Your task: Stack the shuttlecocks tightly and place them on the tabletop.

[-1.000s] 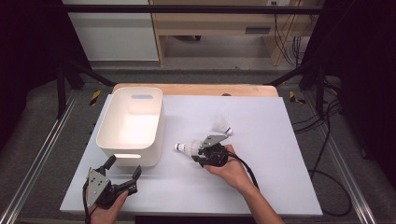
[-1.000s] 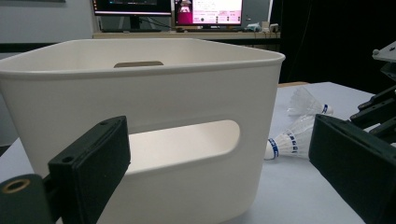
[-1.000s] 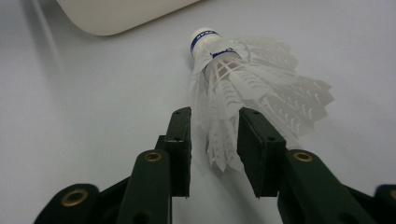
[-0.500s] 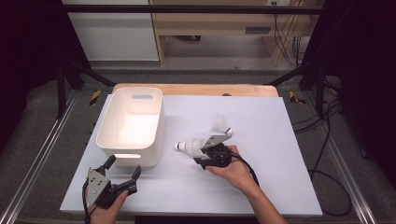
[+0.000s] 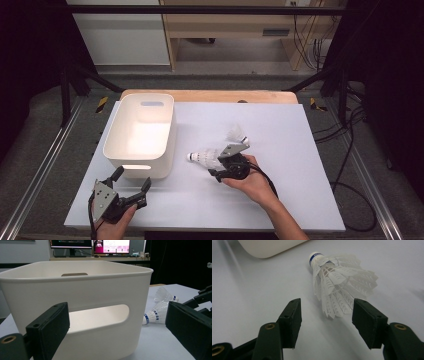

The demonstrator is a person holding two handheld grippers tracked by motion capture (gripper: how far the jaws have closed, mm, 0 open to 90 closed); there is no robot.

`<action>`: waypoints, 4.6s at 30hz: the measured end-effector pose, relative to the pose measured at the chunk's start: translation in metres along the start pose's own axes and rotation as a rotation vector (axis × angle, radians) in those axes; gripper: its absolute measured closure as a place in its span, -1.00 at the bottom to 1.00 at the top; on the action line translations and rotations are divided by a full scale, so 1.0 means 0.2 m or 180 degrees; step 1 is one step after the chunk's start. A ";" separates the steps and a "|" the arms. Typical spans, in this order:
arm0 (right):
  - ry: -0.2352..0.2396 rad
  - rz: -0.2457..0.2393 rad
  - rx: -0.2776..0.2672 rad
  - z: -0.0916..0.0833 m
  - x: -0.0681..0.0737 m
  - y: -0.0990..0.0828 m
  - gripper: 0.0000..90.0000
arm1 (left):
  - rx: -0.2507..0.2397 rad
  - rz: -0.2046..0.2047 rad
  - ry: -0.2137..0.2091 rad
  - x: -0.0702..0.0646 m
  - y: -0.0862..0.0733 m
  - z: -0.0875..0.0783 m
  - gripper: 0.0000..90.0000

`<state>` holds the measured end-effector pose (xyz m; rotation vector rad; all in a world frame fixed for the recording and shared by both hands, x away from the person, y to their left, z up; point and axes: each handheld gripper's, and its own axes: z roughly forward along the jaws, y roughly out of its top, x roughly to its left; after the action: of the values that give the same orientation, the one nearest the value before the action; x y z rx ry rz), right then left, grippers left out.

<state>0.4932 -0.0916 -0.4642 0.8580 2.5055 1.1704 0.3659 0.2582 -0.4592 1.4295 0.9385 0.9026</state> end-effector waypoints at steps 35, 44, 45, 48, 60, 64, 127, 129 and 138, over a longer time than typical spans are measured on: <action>-0.0465 0.0391 -0.0064 -0.20 -0.24 0.07 -0.57 | -0.0029 -0.0015 -0.0032 -0.01 0.00 0.01 -0.90; -0.0481 0.0499 -0.0149 -0.19 -0.28 0.16 -0.77 | -0.0035 -0.0028 -0.0026 -0.01 0.00 0.01 -0.93; -0.0487 0.0502 -0.0149 -0.19 -0.29 0.17 -0.79 | -0.0033 -0.0033 -0.0026 -0.01 0.00 0.01 -0.94; -0.0532 0.0546 -0.0158 -0.18 -0.31 0.21 -0.79 | -0.0050 -0.0015 -0.0060 -0.01 0.00 0.01 -0.96; -0.0681 0.0450 -0.0156 -0.12 -0.40 0.34 -0.69 | -0.0067 -0.0013 -0.0085 -0.01 0.00 0.01 -0.97; -0.0710 0.0458 -0.0149 -0.09 -0.43 0.37 -0.65 | -0.0064 -0.0022 -0.0086 -0.01 0.00 0.01 -0.97; -0.1059 0.0506 -0.0029 0.09 -0.55 0.36 1.00 | -0.0057 -0.0018 -0.0099 -0.02 0.00 0.01 -0.96; -0.1072 0.0459 0.0014 0.10 -0.54 0.36 1.00 | -0.0057 -0.0019 -0.0102 -0.02 0.00 0.01 -0.96; -0.1072 0.0422 0.0120 0.11 -0.54 0.35 1.00 | -0.0047 -0.0001 -0.0113 -0.02 0.00 0.01 -0.96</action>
<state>0.6180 -0.1080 -0.4277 1.1413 2.2315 0.9267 0.3666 0.2535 -0.4593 1.4285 0.9040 0.8796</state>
